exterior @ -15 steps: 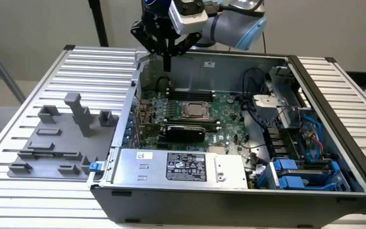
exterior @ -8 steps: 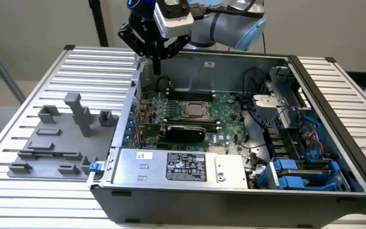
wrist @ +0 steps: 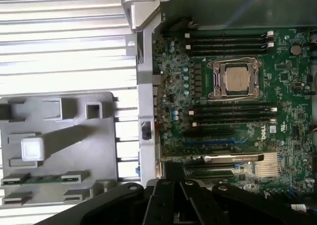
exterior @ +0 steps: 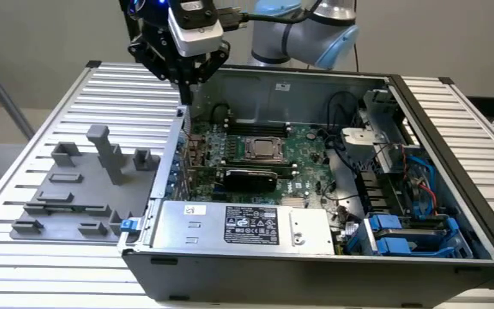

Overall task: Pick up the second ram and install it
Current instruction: 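Reach for the second ram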

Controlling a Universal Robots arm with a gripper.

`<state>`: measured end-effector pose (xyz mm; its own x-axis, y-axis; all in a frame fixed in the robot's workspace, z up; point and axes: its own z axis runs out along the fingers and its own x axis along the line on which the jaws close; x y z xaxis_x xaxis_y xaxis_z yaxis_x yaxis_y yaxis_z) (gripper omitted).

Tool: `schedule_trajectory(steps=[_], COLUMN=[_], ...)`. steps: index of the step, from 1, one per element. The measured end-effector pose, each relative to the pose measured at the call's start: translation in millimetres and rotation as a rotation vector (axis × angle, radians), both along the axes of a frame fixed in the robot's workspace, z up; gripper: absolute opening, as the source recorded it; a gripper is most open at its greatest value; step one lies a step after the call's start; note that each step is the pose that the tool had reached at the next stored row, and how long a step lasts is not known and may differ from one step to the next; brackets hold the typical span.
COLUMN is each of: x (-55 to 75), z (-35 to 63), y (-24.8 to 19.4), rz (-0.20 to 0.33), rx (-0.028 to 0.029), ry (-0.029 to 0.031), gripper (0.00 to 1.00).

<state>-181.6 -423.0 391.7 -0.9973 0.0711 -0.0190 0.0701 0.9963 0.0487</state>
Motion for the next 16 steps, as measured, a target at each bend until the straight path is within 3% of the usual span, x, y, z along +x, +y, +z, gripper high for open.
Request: schedule_trajectory(steps=[16], x=[-72.5], z=[-7.8], y=[-17.3], rz=[0.000], rx=[0.0000], ry=[0.0000], gripper=[0.00])
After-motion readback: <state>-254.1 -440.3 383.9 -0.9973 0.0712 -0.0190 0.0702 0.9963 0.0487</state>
